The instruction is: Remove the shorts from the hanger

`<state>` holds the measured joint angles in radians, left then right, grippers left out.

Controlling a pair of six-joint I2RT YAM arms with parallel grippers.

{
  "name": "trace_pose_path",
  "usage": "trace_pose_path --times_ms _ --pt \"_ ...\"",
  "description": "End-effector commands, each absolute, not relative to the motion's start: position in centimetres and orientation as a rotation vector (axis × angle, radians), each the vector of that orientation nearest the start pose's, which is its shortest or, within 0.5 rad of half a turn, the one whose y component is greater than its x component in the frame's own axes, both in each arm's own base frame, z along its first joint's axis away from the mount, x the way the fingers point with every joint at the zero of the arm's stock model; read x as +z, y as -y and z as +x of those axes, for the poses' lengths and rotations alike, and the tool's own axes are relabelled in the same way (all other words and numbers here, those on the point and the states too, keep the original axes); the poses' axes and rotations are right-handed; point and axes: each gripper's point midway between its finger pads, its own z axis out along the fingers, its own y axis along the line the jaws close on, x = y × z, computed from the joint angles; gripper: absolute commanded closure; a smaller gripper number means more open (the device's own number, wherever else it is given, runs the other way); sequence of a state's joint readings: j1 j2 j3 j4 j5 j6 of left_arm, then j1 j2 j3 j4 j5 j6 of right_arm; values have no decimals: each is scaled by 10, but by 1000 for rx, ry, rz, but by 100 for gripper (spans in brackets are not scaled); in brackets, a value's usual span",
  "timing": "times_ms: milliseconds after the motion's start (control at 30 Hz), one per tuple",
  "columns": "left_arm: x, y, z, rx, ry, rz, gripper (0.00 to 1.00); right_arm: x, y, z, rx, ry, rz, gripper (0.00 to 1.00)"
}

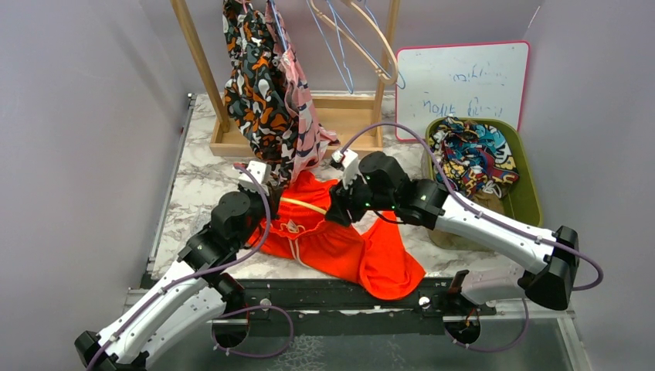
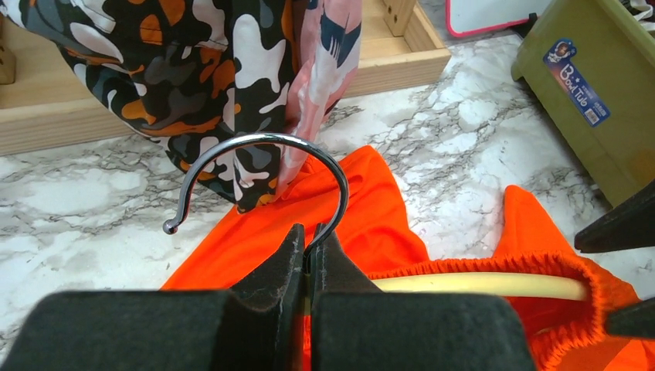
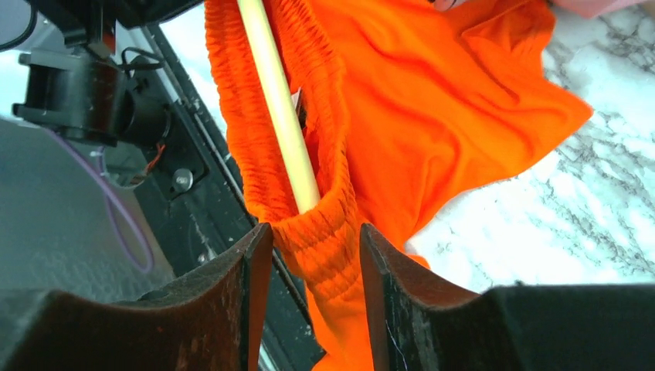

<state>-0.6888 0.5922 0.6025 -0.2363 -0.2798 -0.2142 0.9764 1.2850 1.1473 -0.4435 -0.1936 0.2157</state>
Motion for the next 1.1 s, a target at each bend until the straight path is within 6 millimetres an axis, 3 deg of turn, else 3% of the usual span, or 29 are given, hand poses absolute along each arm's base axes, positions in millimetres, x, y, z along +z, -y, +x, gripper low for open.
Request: trace_pose_path --times_ms 0,133,267,400,533,733,833,900,1067 --pt "242 131 238 -355 -1737 196 100 231 -346 194 723 -2034 -952 56" --pt "241 124 236 -336 -1735 166 100 222 -355 192 699 -2053 -985 67" --pt "238 119 235 -318 -1747 150 100 224 -360 185 751 -2039 -990 67" --pt "232 117 235 -301 -1769 147 100 231 -363 174 826 -2024 -1007 54" --pt "230 118 236 -298 -1780 146 100 219 -361 171 823 -2055 -1024 64" --pt "231 118 235 -302 -1779 145 100 209 -359 175 780 -2086 -1010 62" --pt "231 118 235 -304 -1778 145 100 208 -360 175 786 -2086 -1006 53" --pt "231 118 235 -305 -1777 146 100 205 -361 175 785 -2091 -1013 52" --pt "229 119 235 -308 -1782 151 100 202 -362 174 797 -2101 -1013 64"
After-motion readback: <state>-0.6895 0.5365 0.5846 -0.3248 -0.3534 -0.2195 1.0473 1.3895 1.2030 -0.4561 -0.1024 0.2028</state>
